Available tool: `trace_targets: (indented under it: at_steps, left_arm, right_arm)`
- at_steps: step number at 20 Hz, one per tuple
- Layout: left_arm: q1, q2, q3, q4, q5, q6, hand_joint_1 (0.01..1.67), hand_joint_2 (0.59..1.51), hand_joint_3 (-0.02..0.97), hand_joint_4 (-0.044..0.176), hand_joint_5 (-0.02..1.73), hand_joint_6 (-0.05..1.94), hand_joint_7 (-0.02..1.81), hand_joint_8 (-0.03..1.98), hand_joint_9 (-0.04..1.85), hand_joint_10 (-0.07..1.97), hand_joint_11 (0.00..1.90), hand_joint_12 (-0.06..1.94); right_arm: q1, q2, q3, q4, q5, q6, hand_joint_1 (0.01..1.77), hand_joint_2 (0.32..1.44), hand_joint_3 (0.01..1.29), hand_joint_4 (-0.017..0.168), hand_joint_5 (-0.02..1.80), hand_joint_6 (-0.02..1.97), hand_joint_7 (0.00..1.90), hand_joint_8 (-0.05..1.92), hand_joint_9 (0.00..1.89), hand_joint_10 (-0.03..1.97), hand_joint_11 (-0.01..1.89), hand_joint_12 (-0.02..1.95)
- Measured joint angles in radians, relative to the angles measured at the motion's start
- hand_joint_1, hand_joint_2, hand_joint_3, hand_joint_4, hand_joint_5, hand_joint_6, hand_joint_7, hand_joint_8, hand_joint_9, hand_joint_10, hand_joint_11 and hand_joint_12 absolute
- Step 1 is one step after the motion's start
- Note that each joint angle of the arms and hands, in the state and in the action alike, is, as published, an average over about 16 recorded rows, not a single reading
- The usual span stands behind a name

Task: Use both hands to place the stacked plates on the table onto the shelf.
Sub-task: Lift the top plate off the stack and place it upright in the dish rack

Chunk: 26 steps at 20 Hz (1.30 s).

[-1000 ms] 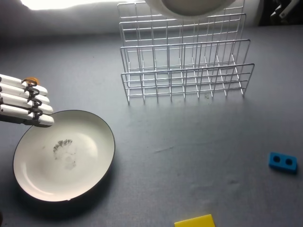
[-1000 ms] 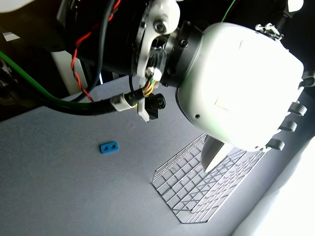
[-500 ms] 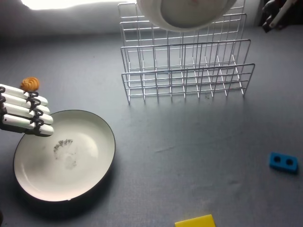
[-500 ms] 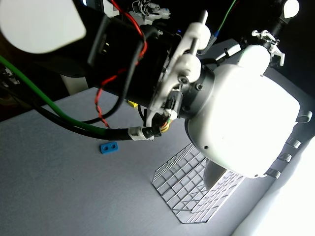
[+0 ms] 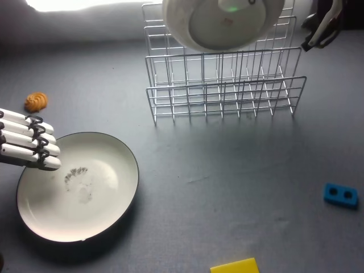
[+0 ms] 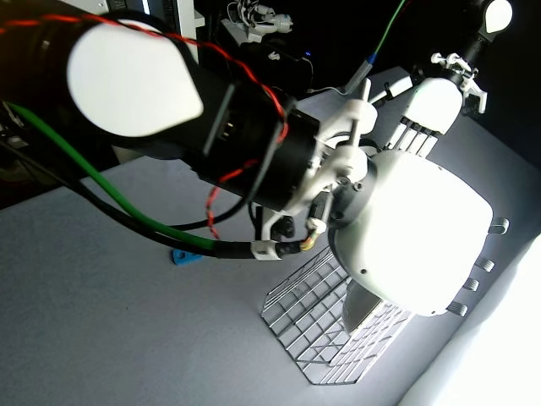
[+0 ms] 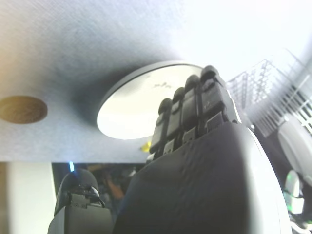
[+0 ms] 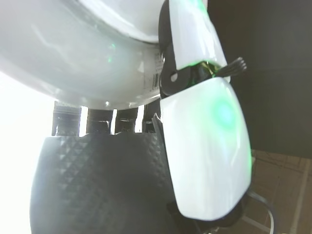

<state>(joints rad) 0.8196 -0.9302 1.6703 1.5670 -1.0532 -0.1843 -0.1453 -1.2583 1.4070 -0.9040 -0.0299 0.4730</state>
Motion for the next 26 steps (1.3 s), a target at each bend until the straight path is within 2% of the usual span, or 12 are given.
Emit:
trace_targets:
  at_steps: [4,10,14,20,26]
  left_arm:
    - [0.004,0.000,0.000,0.006,0.002,-0.011,0.01,1.014,0.021,0.001,0.02,0.02,0.01,0.01,0.02,0.01,0.01,-0.01]
    - [0.011,-0.003,0.001,0.013,0.008,-0.024,0.01,1.010,0.021,0.000,0.02,0.02,0.01,0.01,0.02,0.01,0.01,-0.01]
    - [0.019,-0.007,0.003,0.017,0.014,-0.026,0.01,1.009,0.021,0.000,0.02,0.02,0.01,0.01,0.01,0.00,0.01,-0.01]
    - [0.037,-0.012,0.005,0.014,0.023,-0.027,0.01,1.013,0.021,0.000,0.02,0.02,0.01,0.01,0.00,-0.01,0.02,-0.01]
    - [0.058,-0.017,0.009,0.005,0.030,-0.025,0.01,1.020,0.021,0.000,0.02,0.02,0.01,0.01,-0.01,-0.02,0.02,-0.01]
  right_arm:
    - [-0.025,-0.026,0.028,0.001,0.000,-0.004,1.35,1.00,0.01,-0.007,0.90,1.00,1.07,0.77,1.21,0.23,0.89,0.99]
    - [-0.062,-0.053,0.054,0.000,0.002,-0.017,1.34,1.00,0.01,-0.008,0.89,1.02,1.06,0.78,1.22,0.21,0.88,1.01]
    - [-0.084,-0.065,0.062,-0.001,0.004,-0.028,1.33,1.00,0.01,-0.007,0.89,1.03,1.05,0.80,1.25,0.09,0.87,1.02]
    - [-0.105,-0.075,0.067,-0.001,0.016,-0.039,1.31,1.01,0.01,-0.007,0.88,1.05,1.03,0.83,1.24,0.05,0.85,1.04]
    - [-0.117,-0.076,0.068,0.000,0.031,-0.040,1.28,1.03,0.01,-0.007,0.85,1.05,1.00,0.69,1.18,0.03,0.82,1.06]
